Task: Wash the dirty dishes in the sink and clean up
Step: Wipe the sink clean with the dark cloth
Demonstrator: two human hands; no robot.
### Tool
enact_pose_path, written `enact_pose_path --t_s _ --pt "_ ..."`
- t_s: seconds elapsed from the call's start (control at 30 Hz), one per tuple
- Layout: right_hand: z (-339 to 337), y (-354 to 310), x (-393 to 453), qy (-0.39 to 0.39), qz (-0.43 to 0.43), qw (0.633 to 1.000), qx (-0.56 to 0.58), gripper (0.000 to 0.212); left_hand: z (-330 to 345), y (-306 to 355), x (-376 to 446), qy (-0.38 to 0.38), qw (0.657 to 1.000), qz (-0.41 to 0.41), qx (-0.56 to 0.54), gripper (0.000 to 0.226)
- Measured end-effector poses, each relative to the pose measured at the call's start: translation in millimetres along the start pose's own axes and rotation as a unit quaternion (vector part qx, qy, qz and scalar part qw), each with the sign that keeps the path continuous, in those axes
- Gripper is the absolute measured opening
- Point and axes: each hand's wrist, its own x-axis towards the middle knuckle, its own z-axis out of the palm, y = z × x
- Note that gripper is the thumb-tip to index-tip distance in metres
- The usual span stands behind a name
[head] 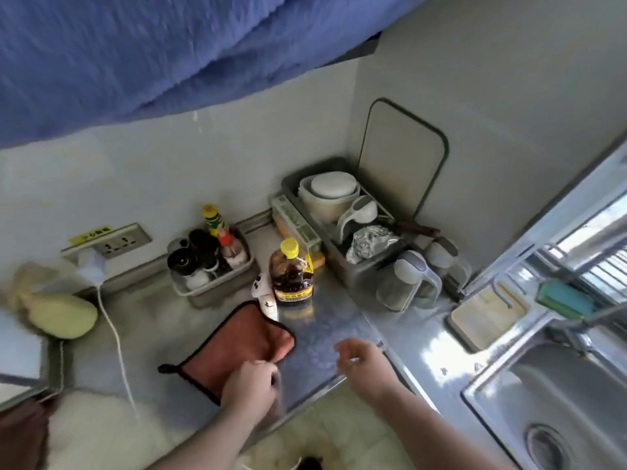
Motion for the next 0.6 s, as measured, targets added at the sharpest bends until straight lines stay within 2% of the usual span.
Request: enact_pose_path --t_s 0.07,0.13,0.2,0.27,0.33,0.4,0.43,0.47,0.5,0.57,0.6 --pt "-3 1 -4 0.012 0.035 0.997 0.062 0.023 -18 19 -2 0.029 0.996 0.012 -0.079 0.01" --pt "-12 -1 -10 0.013 0.079 0.985 0.154 0.019 -39 49 -1 -0.013 0.962 0.053 -0.267 0.009" --pt "-28 -2 -22 0.007 0.119 0.964 0.237 0.015 -68 95 -6 -0.086 0.887 0.118 -0.438 0.021" --pt "-51 0 -35 0.029 0.123 0.935 0.333 0.016 -93 141 -14 -0.13 0.829 0.139 -0.526 0.044" --pt "-81 0 -53 0.09 0.1 0.884 0.449 0.017 -110 180 -25 -0.195 0.766 0.133 -0.598 0.055" --pt "-117 4 -73 0.146 0.08 0.832 0.529 0.019 -122 210 -35 -0.291 0.666 0.101 -0.68 0.052" --pt "-136 10 -85 0.167 0.064 0.827 0.532 0.022 -127 224 -42 -0.341 0.613 0.081 -0.708 0.047" --pt "-154 18 -98 0.18 0.047 0.833 0.52 0.025 -132 234 -49 -0.378 0.576 0.079 -0.721 0.044" --pt "-169 27 -109 0.193 0.041 0.838 0.508 0.027 -133 244 -53 -0.401 0.558 0.085 -0.721 0.039" --pt "-192 46 -134 0.194 0.041 0.842 0.502 0.029 -136 264 -65 -0.427 0.555 0.108 -0.706 0.027" --pt "-200 53 -145 0.188 0.046 0.84 0.507 0.03 -137 275 -71 -0.438 0.554 0.122 -0.697 0.03"
